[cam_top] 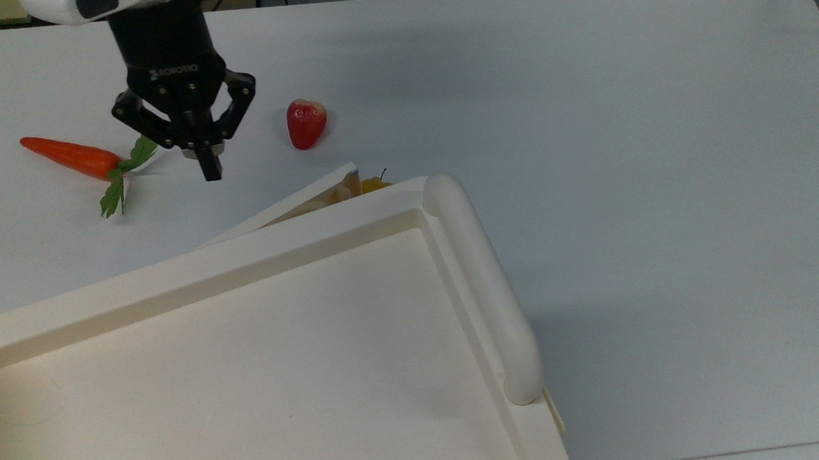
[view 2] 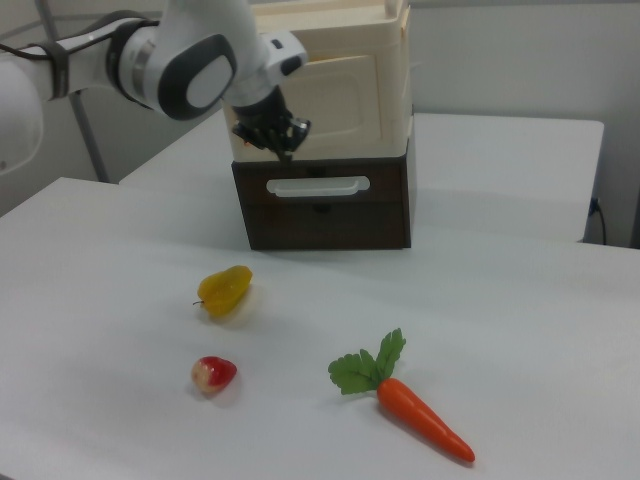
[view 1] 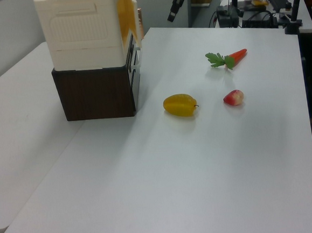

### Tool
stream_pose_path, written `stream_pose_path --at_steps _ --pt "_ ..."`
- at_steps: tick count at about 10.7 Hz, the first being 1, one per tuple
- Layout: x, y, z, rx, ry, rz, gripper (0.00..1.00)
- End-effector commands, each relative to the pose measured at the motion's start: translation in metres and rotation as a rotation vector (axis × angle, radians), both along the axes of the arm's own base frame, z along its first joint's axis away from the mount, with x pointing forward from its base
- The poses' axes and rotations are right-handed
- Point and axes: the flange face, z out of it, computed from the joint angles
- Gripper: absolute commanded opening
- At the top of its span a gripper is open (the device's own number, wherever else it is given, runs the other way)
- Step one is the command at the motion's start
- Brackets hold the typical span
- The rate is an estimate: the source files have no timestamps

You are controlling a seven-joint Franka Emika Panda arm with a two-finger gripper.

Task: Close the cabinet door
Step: 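Push the cream door with the gripper, swinging it toward the cabinet, then press the door flush against the cabinet frame with the gripper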

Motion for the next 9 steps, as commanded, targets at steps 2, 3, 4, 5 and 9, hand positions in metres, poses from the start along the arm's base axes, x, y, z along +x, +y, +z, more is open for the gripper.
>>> stream_pose_path --at_steps 2,3,4,5,9 --pt "0.003 0.058 0.006 0.026 -0.042 0.015 0.00" --pt "0.012 0.068 -0.002 0.015 -0.086 0.019 0.00" --pt "0.021 0.077 -0.011 0.003 -0.130 0.022 0.00" --pt "0.028 0.083 -0.017 0.007 -0.174 0.016 0.00" --pt "0.045 0.106 -0.022 0.047 -0.389 -0.074 0.07"
